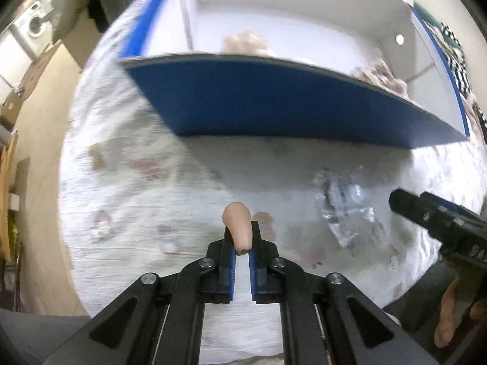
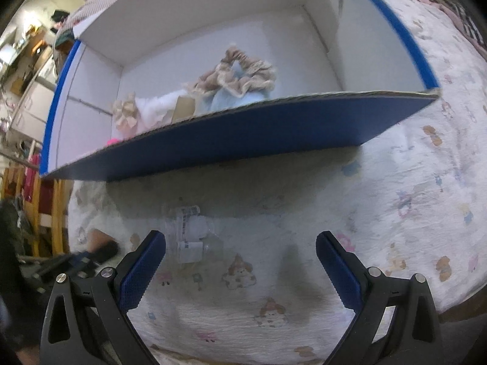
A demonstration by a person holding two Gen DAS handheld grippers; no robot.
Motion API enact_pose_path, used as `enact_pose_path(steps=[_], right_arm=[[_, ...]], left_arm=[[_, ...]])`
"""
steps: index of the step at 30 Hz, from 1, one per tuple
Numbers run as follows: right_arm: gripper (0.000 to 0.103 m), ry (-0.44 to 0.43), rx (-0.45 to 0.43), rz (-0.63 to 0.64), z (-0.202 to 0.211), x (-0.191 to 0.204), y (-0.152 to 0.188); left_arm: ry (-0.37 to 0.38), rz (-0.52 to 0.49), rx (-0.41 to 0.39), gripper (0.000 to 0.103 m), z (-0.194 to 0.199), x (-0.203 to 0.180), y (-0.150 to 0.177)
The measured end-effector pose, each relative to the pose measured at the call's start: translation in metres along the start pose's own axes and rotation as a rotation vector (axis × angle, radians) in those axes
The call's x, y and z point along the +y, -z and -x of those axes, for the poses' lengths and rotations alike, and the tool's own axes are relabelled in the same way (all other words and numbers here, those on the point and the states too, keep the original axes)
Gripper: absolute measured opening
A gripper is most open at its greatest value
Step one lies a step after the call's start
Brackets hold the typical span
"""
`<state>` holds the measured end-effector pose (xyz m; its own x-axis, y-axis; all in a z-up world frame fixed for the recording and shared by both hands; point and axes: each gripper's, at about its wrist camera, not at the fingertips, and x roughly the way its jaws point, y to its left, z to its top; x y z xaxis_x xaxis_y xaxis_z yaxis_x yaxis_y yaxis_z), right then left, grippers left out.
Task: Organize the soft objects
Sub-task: 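Hold the cylinder in the left tool while the right tool grasps the clear packet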
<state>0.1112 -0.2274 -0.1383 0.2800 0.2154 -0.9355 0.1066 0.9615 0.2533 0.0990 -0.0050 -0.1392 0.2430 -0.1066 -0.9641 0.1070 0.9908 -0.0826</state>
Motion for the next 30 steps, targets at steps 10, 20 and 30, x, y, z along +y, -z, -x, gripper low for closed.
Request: enact_pose_path(steps=[10,20,30], right_arm=[[0.103,0.038,0.066,0.109,-0.028,0.035,0.005],[0.103,0.025,0.07,0.206,-0.041,0.06,0.004],[0.096,0.005,0.085,0.265,-0.058,0.079,0.009]], left_arm=[[-0.047,0.027,-0.031,0.007,0.013,0.029,0.009],[-0.076,0.018,-0.047,0.007,0.003,0.018,0.004],[-0.1,0.017,-0.042,0.007,-0.003,0.015,0.003]])
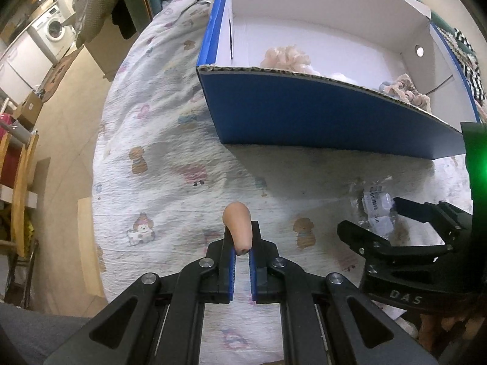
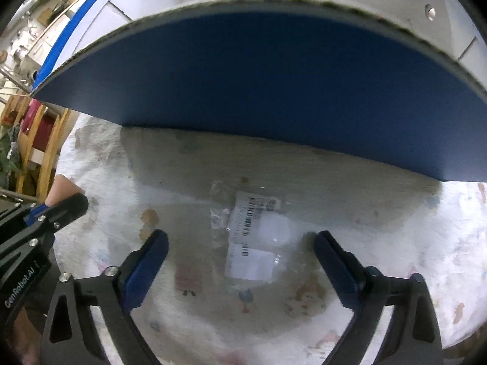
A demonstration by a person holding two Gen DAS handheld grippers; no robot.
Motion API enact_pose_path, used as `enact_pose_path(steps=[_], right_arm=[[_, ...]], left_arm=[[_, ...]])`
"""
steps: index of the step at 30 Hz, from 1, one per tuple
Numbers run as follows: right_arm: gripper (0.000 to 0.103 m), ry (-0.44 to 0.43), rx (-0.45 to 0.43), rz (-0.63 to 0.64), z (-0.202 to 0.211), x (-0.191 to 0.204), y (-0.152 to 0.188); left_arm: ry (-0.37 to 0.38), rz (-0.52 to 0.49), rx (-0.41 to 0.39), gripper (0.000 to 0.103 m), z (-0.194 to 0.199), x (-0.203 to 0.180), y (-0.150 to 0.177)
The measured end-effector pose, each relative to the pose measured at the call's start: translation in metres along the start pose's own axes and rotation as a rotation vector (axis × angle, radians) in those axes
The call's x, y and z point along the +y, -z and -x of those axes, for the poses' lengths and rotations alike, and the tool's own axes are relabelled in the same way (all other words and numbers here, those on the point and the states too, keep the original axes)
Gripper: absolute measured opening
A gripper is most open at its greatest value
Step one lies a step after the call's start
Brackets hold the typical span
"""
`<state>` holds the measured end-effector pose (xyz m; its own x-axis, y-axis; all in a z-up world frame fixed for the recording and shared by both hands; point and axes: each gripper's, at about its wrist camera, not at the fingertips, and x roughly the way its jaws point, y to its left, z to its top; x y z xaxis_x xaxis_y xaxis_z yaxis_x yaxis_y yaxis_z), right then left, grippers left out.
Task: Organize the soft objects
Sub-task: 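Hold the cylinder in the left tool while the right tool grasps the clear packet, then carry the cylinder and packet over the box and lower them inside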
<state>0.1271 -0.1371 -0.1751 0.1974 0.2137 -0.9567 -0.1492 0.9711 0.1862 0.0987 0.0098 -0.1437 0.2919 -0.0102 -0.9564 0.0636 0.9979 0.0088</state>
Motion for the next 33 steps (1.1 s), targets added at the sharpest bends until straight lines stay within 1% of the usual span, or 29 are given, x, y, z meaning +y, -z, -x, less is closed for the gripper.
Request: enact_pose_path(steps=[1,4,5,6,7,8,9,11,13,14,19,22,26,28,29,30,33], right_arm=[[0.092,-0.004,0.002,0.003,-0.001,0.002,0.0],[0.081,0.026,0.005,0.044,-0.007,0.009,0.001],[0.072,0.045,0.004,0.065,-0.008,0.013,0.003],[0.066,0.057,0.001,0.081,-0.008,0.015,0.003],[0.054,0.065,-0.002,0.094,-0.008,0.016,0.004],[0.045,0.068,-0.007,0.104,-0.007,0.018,0.005],[0.039,0.069,-0.016,0.112,-0.006,0.019,0.005],[0.031,0.073,-0.032,0.128,-0.002,0.022,0.007],[0.027,0.07,-0.038,0.147,-0.001,0.029,0.012],[0.022,0.065,-0.043,0.154,0.001,0.031,0.014],[0.02,0.038,-0.071,0.144,0.015,0.034,0.021],[0.018,0.017,-0.099,0.133,0.03,0.032,0.031],[0.018,-0.024,-0.137,0.113,0.049,0.028,0.038],[0.018,-0.055,-0.167,0.103,0.066,0.025,0.043],[0.018,-0.071,-0.181,0.098,0.076,0.014,0.042],[0.018,-0.086,-0.193,0.095,0.082,0.012,0.043],[0.018,-0.111,-0.233,0.078,0.102,0.008,0.044]], left_arm=[[-0.004,-0.001,0.0,0.007,-0.001,0.0,0.0],[-0.013,0.002,0.003,0.007,-0.003,0.0,0.0],[-0.015,0.005,0.004,0.007,-0.003,0.001,0.0],[-0.016,0.008,0.004,0.007,-0.004,0.002,0.0],[-0.017,0.009,0.003,0.007,-0.004,0.002,0.0],[-0.019,0.01,0.001,0.007,-0.004,0.003,0.0],[-0.022,0.011,-0.001,0.007,-0.003,0.002,0.0],[-0.024,0.01,-0.005,0.007,-0.002,0.002,0.0],[-0.024,0.012,-0.012,0.007,0.0,0.002,0.0],[-0.026,0.012,-0.016,0.007,0.001,0.002,0.0],[-0.043,0.02,-0.04,0.007,0.009,0.003,0.002],[-0.047,0.034,-0.061,0.007,0.017,0.006,0.004],[-0.069,0.054,-0.116,0.007,0.033,0.009,0.005],[-0.078,0.075,-0.145,0.007,0.043,0.013,0.006],[-0.08,0.087,-0.16,0.007,0.048,0.015,0.006],[-0.081,0.094,-0.17,0.007,0.052,0.016,0.006],[-0.085,0.112,-0.207,0.007,0.064,0.018,0.005]])
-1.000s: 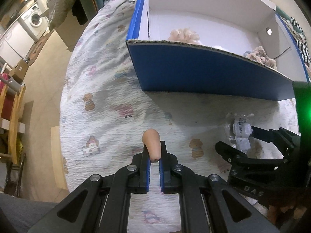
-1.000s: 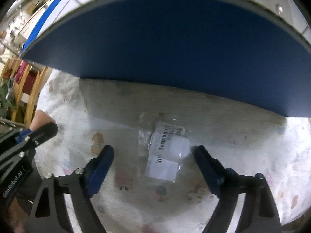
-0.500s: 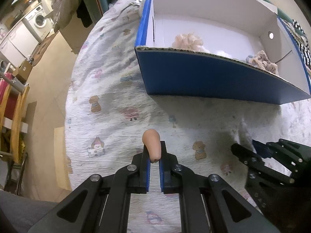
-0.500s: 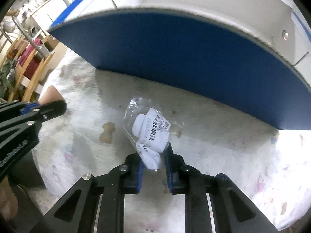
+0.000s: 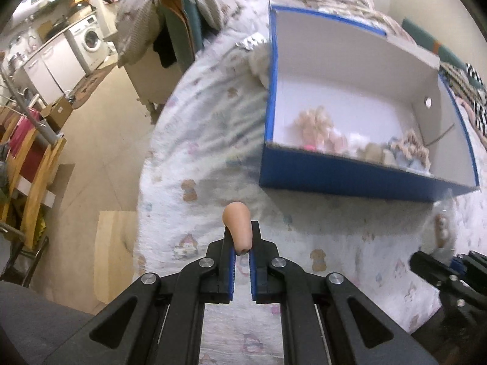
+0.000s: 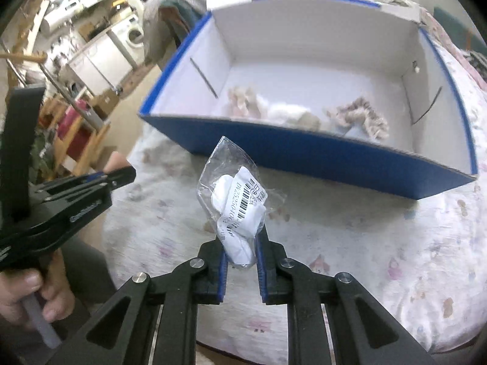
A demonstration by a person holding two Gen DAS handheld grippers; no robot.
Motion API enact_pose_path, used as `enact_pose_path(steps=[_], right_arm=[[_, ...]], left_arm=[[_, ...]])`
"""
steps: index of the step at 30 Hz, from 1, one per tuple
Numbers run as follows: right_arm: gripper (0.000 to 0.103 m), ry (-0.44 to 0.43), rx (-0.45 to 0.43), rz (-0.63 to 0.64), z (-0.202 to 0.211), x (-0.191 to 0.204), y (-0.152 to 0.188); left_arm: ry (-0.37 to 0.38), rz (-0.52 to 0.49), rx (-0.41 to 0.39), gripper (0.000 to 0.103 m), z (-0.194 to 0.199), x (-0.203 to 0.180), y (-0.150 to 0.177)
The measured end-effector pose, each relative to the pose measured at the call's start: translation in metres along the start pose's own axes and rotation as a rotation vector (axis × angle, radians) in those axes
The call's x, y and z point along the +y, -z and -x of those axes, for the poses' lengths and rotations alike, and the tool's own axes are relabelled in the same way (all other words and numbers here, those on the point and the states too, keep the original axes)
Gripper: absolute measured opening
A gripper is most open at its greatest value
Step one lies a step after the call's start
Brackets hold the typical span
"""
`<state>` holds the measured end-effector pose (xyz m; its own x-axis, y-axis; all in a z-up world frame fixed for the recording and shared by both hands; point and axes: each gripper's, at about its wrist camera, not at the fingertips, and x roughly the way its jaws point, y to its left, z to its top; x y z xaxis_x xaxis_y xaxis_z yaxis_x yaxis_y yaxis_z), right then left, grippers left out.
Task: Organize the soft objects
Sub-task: 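Carry the cylinder and packet over the box and lower them inside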
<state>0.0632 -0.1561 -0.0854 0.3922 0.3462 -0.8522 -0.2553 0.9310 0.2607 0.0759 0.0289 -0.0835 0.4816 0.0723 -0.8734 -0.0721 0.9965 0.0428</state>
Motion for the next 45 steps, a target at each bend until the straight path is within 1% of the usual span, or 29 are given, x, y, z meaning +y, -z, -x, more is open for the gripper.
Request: enact_pose_path(steps=[4,8,12,15,17,22,27,31,37,41,45], right_arm=[[0.018,-0.017,-0.067,-0.04,0.018,-0.001,-0.009],[0.018,-0.034,-0.149,-0.075,0.046,-0.013,-0.02],[0.018,-0.023,-0.24,-0.078,0.073,-0.021,-0.036],[0.018,-0.017,-0.284,-0.081,0.083,-0.03,-0.049],[0.018,-0.007,-0.303,-0.091,0.088,-0.039,-0.059],[0.018,0.007,-0.311,-0.117,0.085,-0.057,-0.081],[0.018,0.026,-0.313,-0.132,0.07,-0.072,-0.096],[0.018,0.039,-0.292,-0.154,0.052,-0.083,-0.104],[0.018,0.061,-0.257,-0.148,0.031,-0.089,-0.11],[0.018,0.071,-0.234,-0.143,0.019,-0.09,-0.112],[0.018,0.096,-0.185,-0.117,0.001,-0.087,-0.113]], left_arm=[[0.002,0.015,-0.045,0.007,0.016,-0.001,-0.009],[0.022,-0.001,-0.091,0.007,0.033,-0.008,-0.027],[0.039,-0.013,-0.151,0.007,0.051,-0.014,-0.051],[0.04,-0.036,-0.19,0.007,0.059,-0.019,-0.067],[0.042,-0.051,-0.203,0.007,0.061,-0.023,-0.077],[0.032,-0.081,-0.226,0.007,0.057,-0.033,-0.101],[0.029,-0.099,-0.22,0.007,0.04,-0.044,-0.118],[0.064,-0.111,-0.196,0.007,0.021,-0.054,-0.128],[0.085,-0.13,-0.18,0.007,-0.007,-0.067,-0.126],[0.116,-0.152,-0.142,0.007,-0.028,-0.077,-0.12],[0.126,-0.19,-0.14,0.007,-0.036,-0.085,-0.117]])
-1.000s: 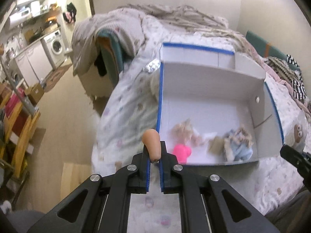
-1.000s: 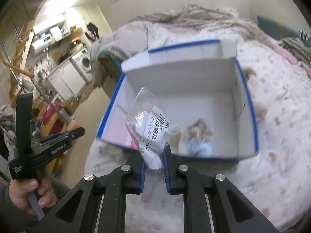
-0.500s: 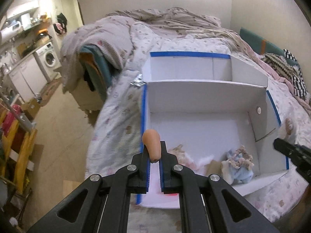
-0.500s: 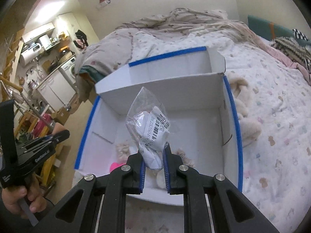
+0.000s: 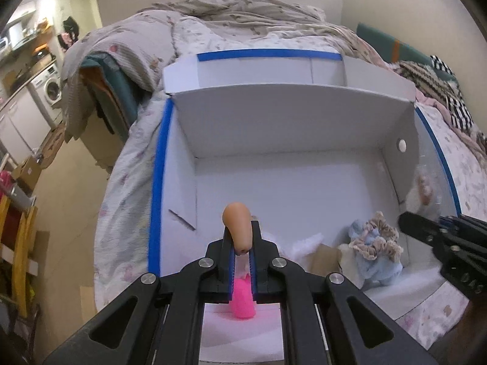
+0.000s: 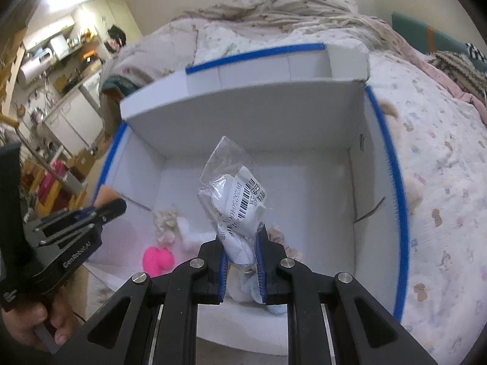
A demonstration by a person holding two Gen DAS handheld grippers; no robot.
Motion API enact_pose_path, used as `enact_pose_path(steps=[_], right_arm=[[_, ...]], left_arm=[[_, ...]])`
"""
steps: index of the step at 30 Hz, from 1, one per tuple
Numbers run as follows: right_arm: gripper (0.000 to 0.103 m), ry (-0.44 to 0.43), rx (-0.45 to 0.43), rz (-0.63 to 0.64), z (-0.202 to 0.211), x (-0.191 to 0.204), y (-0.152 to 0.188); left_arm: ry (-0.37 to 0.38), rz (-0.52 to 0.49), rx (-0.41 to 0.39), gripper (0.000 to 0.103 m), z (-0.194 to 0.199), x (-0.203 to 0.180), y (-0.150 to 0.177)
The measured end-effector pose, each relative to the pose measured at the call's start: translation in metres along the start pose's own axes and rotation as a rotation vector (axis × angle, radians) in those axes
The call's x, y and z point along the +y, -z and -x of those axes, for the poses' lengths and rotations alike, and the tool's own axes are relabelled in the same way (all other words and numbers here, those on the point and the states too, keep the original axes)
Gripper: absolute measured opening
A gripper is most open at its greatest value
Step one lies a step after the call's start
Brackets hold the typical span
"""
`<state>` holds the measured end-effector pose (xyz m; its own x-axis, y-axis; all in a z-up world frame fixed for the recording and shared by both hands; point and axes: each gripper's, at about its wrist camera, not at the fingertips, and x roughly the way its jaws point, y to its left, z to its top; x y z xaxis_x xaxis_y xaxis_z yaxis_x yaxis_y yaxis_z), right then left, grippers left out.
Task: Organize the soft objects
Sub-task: 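Carry the cylinder and packet over the box and lower them inside, then open both tools to release the cylinder and packet in the box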
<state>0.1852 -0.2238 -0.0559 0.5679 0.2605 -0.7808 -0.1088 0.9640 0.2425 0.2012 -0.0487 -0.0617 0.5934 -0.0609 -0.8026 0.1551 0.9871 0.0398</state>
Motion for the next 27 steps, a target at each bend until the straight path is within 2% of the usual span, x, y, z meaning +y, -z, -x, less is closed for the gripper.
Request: enact_pose_path(steps=[4,6,12,15,17,19,22,27], right_arm=[[0.018,0.015,0.046,0.014,-0.014,0.002,0.004],[0.018,0.01,0.06,0.014,-0.017,0.002,0.004],[0.02,0.022,0.052,0.029,-0.018,0.001,0.002],[0.034,0.024,0.049,0.032,-0.018,0.002,0.001],[0.053,0.016,0.049,0.021,-0.018,0.001,0.001],[0.057,0.011,0.032,0.014,-0.015,0.0,0.001],[0.07,0.003,0.01,0.009,-0.01,0.0,-0.001],[0.073,-0.01,0.019,-0.006,-0.011,-0.002,-0.001]], left_arm=[[0.011,-0.013,0.003,0.008,-0.004,-0.002,0.001],[0.021,0.011,-0.01,0.008,-0.003,0.001,-0.001],[0.024,0.048,-0.023,0.008,0.002,0.007,-0.007],[0.013,0.058,-0.024,0.008,0.0,0.009,-0.006],[0.009,0.066,-0.026,0.008,0.0,0.011,-0.006],[0.009,0.071,-0.022,0.008,-0.001,0.013,-0.006],[0.002,0.073,-0.015,0.008,-0.005,0.014,-0.004],[-0.011,0.059,0.001,0.008,-0.01,0.01,0.0]])
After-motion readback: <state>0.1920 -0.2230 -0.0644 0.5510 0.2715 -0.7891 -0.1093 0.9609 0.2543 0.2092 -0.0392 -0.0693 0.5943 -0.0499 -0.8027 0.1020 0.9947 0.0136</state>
